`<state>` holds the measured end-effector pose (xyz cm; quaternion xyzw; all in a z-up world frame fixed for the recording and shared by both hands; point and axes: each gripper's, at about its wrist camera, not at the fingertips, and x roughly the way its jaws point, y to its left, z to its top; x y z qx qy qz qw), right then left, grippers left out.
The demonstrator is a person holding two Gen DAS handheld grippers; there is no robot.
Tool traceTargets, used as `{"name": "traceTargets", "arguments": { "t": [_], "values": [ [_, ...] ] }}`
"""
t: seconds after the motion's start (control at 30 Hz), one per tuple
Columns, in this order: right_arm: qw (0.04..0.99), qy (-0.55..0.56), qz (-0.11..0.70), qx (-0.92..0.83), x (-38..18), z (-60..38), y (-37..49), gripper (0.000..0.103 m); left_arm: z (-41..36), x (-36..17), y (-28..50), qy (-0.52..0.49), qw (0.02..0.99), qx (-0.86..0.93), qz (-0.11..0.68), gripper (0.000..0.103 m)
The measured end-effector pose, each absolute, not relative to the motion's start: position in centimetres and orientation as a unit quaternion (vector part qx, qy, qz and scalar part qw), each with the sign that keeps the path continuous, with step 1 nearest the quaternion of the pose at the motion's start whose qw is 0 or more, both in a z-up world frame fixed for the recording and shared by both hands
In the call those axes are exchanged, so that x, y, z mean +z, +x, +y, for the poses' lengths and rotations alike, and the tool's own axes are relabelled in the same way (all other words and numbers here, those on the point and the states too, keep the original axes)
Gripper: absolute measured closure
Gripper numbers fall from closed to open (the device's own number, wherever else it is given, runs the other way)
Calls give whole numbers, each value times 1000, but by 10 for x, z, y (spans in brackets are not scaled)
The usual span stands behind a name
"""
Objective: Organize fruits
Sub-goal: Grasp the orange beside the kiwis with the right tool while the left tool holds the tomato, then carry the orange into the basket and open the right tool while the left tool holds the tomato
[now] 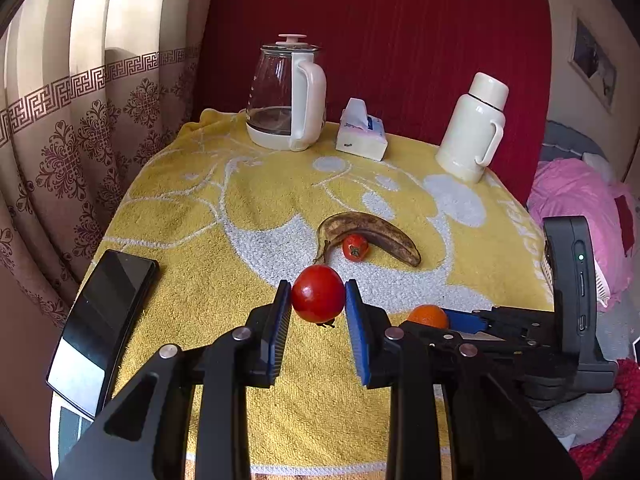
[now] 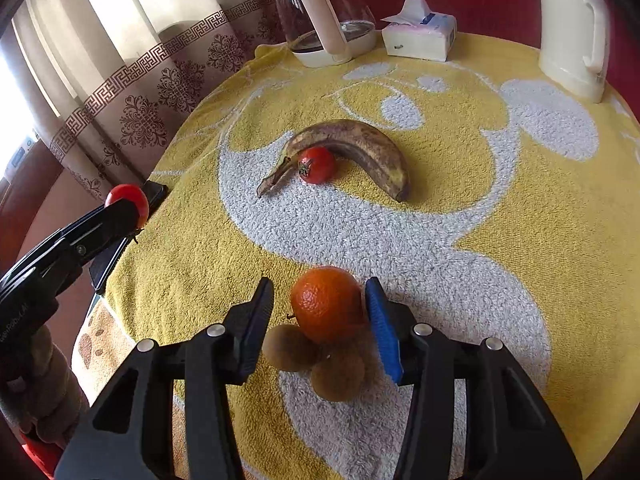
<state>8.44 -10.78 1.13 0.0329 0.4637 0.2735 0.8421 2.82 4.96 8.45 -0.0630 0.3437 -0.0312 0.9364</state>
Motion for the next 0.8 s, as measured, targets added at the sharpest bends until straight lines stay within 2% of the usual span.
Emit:
{"name": "traceTargets", "arguments": {
  "t": [0.07, 0.17, 0.8],
  "values": [
    [839, 33, 470, 272, 6, -107, 87, 63, 49, 84, 28, -63, 936, -32, 345, 76],
    [839, 40, 470, 270, 5, -110, 87, 64, 47, 82, 29, -61, 935, -34, 347, 75],
    [885, 129, 389, 220, 61, -203, 64, 65, 34, 81, 27, -48, 935, -51, 347, 75]
  ]
}}
